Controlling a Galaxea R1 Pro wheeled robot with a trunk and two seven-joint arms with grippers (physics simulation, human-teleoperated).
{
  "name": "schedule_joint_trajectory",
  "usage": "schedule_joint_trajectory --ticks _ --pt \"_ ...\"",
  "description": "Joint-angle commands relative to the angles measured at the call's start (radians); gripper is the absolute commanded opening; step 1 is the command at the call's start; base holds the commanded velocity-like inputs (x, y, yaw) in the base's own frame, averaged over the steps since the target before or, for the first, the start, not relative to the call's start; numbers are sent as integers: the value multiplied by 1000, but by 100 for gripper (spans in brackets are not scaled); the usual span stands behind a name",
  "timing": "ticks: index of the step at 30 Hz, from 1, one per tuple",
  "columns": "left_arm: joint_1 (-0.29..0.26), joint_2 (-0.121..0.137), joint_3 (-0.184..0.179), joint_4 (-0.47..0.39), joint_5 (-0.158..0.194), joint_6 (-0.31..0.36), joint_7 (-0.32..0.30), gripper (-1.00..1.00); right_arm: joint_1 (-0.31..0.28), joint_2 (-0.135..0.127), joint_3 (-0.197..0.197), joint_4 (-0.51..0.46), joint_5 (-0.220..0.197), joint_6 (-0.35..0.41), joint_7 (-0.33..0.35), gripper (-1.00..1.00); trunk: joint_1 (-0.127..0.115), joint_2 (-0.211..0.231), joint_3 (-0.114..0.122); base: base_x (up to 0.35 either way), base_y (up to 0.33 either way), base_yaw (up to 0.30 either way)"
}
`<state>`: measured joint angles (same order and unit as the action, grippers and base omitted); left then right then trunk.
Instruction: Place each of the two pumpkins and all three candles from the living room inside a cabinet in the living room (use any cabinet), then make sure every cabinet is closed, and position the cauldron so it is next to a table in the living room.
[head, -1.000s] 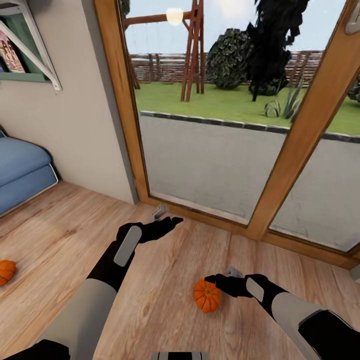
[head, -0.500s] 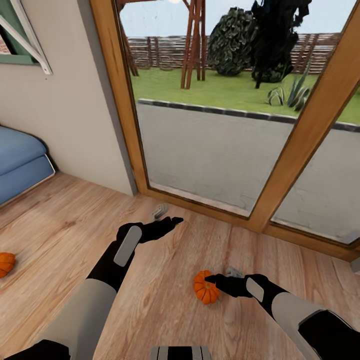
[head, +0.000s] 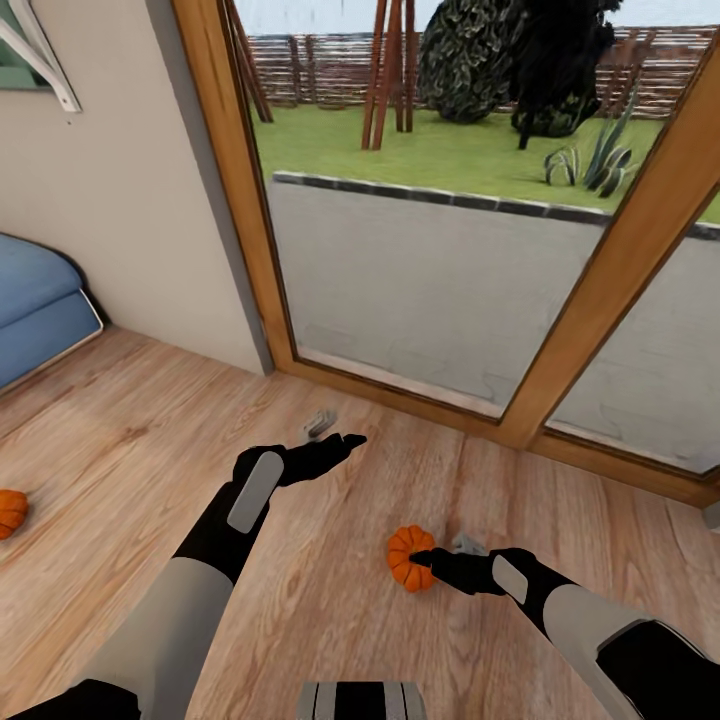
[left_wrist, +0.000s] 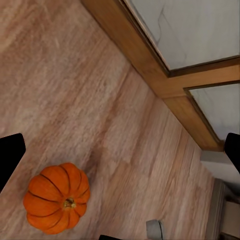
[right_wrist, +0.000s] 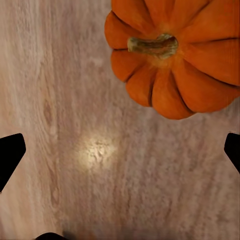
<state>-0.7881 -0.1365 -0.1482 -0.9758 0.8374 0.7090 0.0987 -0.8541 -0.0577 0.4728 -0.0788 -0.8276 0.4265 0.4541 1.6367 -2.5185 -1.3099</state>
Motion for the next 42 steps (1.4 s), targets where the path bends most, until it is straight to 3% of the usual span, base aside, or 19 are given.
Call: schedule_joint_trajectory --ticks 1,12,21,24,27,42 --pt "0 0 -1 -1 11 3 10 100 0 -1 6 -1 -7 5 2 100 0 -1 -5 0 0 0" --pt "0 0 -2 0 11 3 10 100 0 -1 4 -1 -7 -31 2 100 5 -3 -47 0 0 0" --pt "0 0 -2 1 10 3 14 100 0 -1 4 -1 -7 -34 2 100 5 -3 -47 14 0 0" --pt "0 0 -2 3 9 3 14 100 0 -1 4 -3 -6 -36 -80 100 5 -3 -47 238 0 0" --pt "0 0 -2 3 9 3 14 100 0 -1 4 -4 -6 -37 -104 100 5 -3 -47 244 0 0" --pt "0 0 -2 3 9 3 15 100 0 -1 5 -6 -5 -37 -73 100 5 -3 -47 21 0 0"
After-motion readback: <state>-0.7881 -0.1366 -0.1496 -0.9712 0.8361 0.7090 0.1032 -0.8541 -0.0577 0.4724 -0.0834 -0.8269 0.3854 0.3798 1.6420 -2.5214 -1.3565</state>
